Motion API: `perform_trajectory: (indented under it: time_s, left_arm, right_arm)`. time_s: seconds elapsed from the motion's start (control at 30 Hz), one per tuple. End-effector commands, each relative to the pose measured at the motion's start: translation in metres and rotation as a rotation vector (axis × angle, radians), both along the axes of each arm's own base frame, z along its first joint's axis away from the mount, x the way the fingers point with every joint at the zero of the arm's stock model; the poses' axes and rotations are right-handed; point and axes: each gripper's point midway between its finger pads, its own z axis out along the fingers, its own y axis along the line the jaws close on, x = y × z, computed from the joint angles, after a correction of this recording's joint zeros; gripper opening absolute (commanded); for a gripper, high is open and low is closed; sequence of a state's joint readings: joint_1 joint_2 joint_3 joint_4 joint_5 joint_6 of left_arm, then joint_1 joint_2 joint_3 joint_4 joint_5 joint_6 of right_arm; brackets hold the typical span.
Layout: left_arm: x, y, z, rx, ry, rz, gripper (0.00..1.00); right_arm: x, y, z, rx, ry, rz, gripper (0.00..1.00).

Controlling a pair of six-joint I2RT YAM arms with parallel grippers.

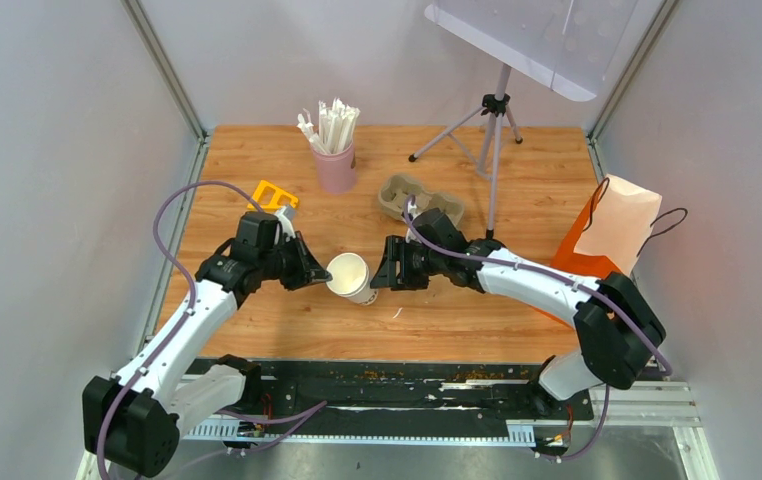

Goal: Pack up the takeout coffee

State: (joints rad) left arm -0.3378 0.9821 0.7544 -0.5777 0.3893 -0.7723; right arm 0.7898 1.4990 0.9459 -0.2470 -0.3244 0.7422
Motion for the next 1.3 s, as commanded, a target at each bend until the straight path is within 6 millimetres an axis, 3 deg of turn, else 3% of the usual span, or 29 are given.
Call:
perform_trajectory:
  time_s: [0.0,0.17,0.4,0.7,0.83,1.07,1.27]
  left_arm:
    - [0.005,-0.003,0.002,-0.001,-0.030,-0.020,0.00]
    - [0.005,-0.006,0.003,-0.030,-0.018,-0.005,0.00]
    - [0.005,-0.009,0.006,-0.055,-0.018,-0.003,0.00]
    - [0.003,-0.018,0.011,-0.128,-0.002,-0.009,0.00]
    - [0.003,-0.020,0.014,-0.141,0.000,-0.007,0.00]
    - [0.000,-0.022,0.003,-0.120,0.055,-0.043,0.00]
    - [0.002,-0.025,0.014,-0.163,0.038,-0.029,0.00]
  right_arm:
    - [0.002,0.004,0.032,0.063,-0.075,0.005,0.57]
    - [0.004,0.001,0.048,0.085,-0.116,-0.018,0.57]
    - [0.001,0.016,0.051,0.142,-0.077,0.013,0.59]
    - [0.004,0.023,0.037,0.141,-0.048,0.003,0.58]
    - [0.005,0.020,0.028,0.117,-0.044,-0.016,0.58]
    - [0.006,0.015,0.019,0.075,-0.043,-0.045,0.57]
    - [0.009,0.010,0.006,0.033,-0.039,-0.075,0.57]
